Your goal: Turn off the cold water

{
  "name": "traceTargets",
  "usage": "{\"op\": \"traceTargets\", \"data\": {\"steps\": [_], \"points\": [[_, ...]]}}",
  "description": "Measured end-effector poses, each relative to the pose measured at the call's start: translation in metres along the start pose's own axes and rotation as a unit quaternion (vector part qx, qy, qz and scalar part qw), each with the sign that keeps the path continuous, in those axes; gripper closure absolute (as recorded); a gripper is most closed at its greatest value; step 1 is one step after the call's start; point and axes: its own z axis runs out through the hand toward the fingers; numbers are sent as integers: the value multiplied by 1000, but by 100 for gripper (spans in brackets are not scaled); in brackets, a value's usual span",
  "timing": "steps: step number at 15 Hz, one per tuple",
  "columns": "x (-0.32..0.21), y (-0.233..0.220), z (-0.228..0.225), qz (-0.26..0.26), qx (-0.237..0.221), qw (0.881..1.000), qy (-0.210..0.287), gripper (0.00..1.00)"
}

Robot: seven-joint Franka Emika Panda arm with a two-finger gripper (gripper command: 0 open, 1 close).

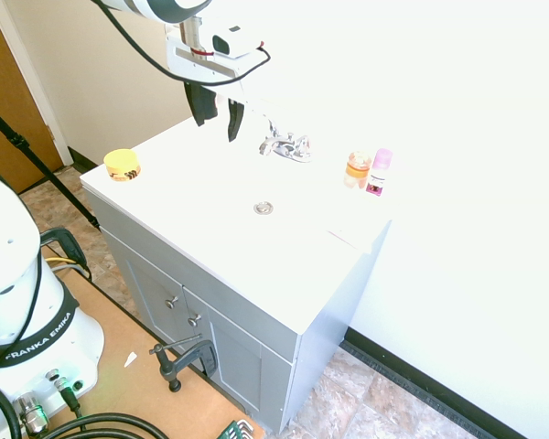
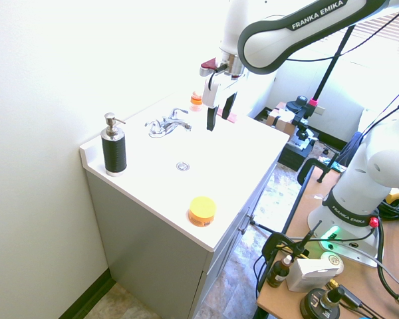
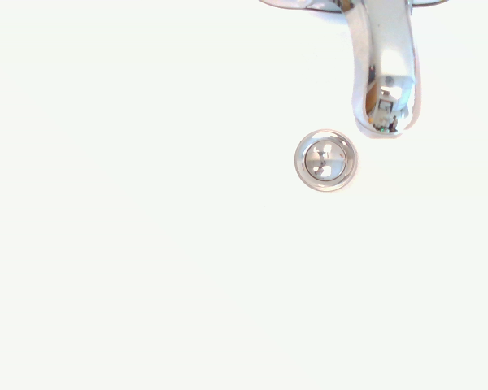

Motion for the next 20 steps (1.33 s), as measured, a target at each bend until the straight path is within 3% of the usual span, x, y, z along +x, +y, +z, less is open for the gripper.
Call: {"op": "traceTargets", "data": {"steps": [7, 13, 20], "points": [[41, -17, 28, 44, 17, 998, 42, 0], [119, -49, 44, 66, -3, 994, 86, 0], [157, -52, 79, 76, -30, 993, 89, 0]]}}
